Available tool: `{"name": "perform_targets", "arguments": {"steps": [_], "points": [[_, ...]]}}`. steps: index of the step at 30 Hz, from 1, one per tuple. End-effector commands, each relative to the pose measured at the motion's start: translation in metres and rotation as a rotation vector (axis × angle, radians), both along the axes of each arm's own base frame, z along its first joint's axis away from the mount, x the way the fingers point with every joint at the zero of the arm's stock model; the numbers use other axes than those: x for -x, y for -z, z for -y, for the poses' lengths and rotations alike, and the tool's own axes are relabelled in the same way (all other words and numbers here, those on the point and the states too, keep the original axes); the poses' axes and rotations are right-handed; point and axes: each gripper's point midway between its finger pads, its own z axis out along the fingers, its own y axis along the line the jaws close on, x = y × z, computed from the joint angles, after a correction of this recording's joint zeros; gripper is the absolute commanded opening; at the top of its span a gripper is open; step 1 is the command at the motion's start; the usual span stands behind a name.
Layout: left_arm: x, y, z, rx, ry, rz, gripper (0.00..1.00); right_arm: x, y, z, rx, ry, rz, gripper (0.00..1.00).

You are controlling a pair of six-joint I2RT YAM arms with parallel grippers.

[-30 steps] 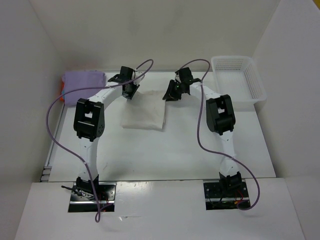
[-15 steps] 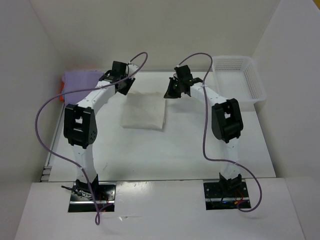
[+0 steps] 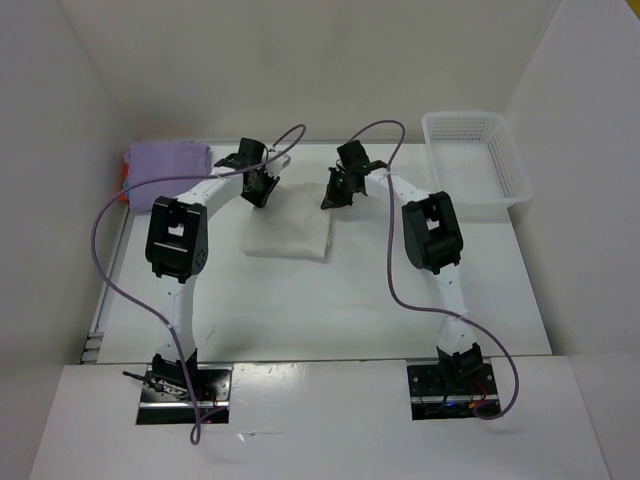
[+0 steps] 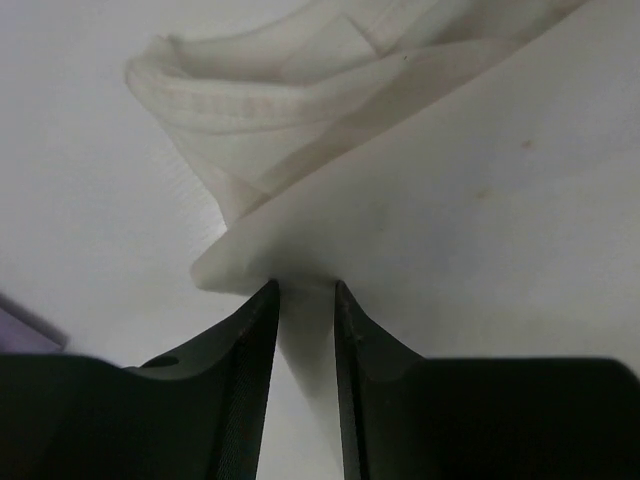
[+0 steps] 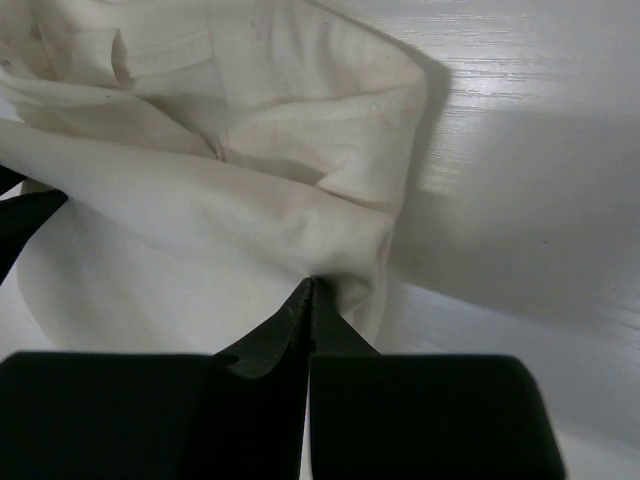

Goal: Fold and stack the t-shirts
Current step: Fold the long partially folded tshirt into a neat square, then put the neatly folded tshirt into the corner of the board with the left arm

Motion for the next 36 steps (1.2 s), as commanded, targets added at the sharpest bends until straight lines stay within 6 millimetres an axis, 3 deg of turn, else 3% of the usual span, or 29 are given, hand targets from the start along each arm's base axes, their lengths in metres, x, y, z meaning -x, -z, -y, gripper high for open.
{"name": "perform_targets", "arguments": {"steps": [1, 3, 6, 7, 9, 10, 11, 13, 14, 16, 17, 21, 24, 28, 33, 36], "points": [[-0.016, -0.016, -0.006, -0.028, -0.045, 0.052, 0.36, -0.016, -0.018, 0.005, -0.001, 0.026, 0.039, 0.00], [-0.016, -0.021, -0.005, -0.015, -0.060, 0.057, 0.40, -0.016, -0.022, 0.003, -0.013, 0.018, 0.044, 0.00], [-0.012, -0.049, -0.004, 0.014, -0.061, 0.112, 0.54, -0.016, -0.047, 0.003, -0.025, 0.011, 0.086, 0.00], [-0.004, -0.060, -0.004, 0.024, -0.055, 0.122, 0.58, -0.012, -0.046, 0.005, -0.021, 0.011, 0.078, 0.00], [0.008, -0.068, -0.001, 0.050, -0.033, 0.112, 0.68, -0.008, -0.064, 0.007, -0.033, 0.011, 0.106, 0.00], [0.016, -0.078, 0.004, 0.079, -0.011, 0.114, 0.71, 0.001, -0.059, 0.010, -0.025, 0.011, 0.087, 0.00], [0.030, -0.067, 0.004, 0.083, 0.000, 0.063, 0.75, 0.003, -0.076, 0.011, -0.037, 0.011, 0.116, 0.00], [0.046, -0.062, 0.010, 0.115, 0.030, 0.014, 0.85, 0.015, -0.074, 0.016, -0.033, 0.011, 0.105, 0.00], [0.056, -0.054, 0.011, 0.125, 0.031, -0.029, 0.88, 0.021, -0.086, 0.013, -0.040, 0.002, 0.122, 0.00], [0.068, -0.039, 0.010, 0.157, 0.021, -0.085, 0.95, 0.029, -0.084, 0.017, -0.037, 0.002, 0.115, 0.00], [0.071, -0.034, 0.003, 0.195, 0.000, -0.112, 0.99, 0.033, -0.095, 0.017, -0.050, -0.004, 0.127, 0.00], [0.074, -0.015, -0.018, 0.377, -0.111, -0.207, 0.99, 0.047, -0.099, 0.020, -0.069, 0.004, 0.121, 0.01], [0.071, -0.018, -0.012, 0.532, -0.071, -0.247, 0.99, 0.056, -0.100, 0.017, -0.080, -0.005, 0.113, 0.01], [0.074, -0.017, -0.006, 0.554, -0.015, -0.252, 0.99, 0.065, -0.095, 0.021, -0.075, -0.004, 0.102, 0.01], [0.085, 0.010, -0.006, 0.555, -0.030, -0.343, 0.99, 0.069, -0.087, 0.024, -0.067, 0.009, 0.086, 0.01], [0.092, 0.015, 0.004, 0.592, -0.018, -0.389, 0.99, 0.072, -0.081, 0.025, -0.068, 0.015, 0.074, 0.01]]}}
